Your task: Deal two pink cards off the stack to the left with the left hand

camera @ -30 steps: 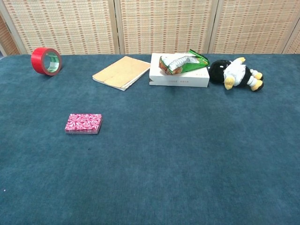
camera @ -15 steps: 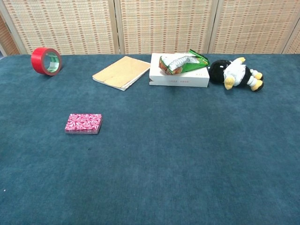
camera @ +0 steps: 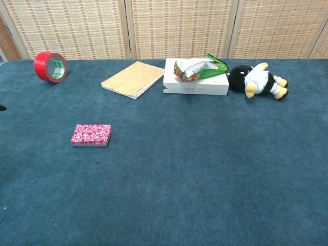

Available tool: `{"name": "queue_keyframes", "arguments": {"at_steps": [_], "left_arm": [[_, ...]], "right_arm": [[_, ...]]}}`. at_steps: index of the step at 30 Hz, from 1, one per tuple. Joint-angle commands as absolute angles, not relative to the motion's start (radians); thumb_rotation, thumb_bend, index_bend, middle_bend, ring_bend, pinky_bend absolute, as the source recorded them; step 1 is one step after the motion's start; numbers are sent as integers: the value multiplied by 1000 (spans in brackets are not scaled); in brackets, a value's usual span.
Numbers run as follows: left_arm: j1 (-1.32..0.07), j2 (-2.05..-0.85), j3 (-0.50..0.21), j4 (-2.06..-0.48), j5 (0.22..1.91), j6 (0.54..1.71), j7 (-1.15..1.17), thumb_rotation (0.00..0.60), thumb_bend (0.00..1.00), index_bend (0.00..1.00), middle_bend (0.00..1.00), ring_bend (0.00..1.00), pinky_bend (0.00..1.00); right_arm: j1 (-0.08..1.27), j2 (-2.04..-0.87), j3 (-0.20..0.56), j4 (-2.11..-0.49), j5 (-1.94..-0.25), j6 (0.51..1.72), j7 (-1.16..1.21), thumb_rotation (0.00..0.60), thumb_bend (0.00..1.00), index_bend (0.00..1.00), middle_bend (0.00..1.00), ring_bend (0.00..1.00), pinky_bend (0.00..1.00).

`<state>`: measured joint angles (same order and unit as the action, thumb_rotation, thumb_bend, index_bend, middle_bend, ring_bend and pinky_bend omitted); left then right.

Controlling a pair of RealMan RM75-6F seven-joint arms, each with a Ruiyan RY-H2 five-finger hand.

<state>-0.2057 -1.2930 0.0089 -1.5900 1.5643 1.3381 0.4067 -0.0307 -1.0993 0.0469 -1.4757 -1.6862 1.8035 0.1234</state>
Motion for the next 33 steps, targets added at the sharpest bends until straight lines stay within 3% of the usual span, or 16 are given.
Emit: {"name": "queue_keyframes", "arguments": {"at_steps": [1,5,9,13,17,22,33], "left_arm": [[-248,-1307,-13,-1641,1535,1277,489,600,329,82,502,579,397],[-283,-1347,-54,-1684,1485,1251,595,600,331,53,659,774,492],[-316,-1407,-96,-1691,1467,1258,656,600,332,67,824,946,788],[-354,-1436,-126,-1710,1412,1223,721,600,332,137,950,1000,979],[-390,-1465,-157,-1753,1287,1182,834,600,334,188,1000,1000,1000],[-435,-1505,-196,-1811,1094,1171,968,600,337,180,1000,1000,1000],[-536,-1695,-266,-1753,792,1295,1097,600,362,134,1000,1000,1000]], "right_arm": [[-31,-1100,40,-1477,-1701,1799,116,600,303,995,829,732,778],[-27,-1103,30,-1468,-1722,1793,129,600,304,995,829,732,778],[-19,-1095,25,-1470,-1727,1775,141,600,304,994,829,732,778],[-15,-1089,22,-1472,-1731,1768,156,600,304,994,829,732,778],[-16,-1088,21,-1467,-1738,1773,166,600,304,994,829,731,778],[-13,-1086,18,-1465,-1742,1769,172,600,304,993,829,731,778],[-7,-1083,12,-1466,-1748,1756,171,600,304,993,829,731,778]]}}
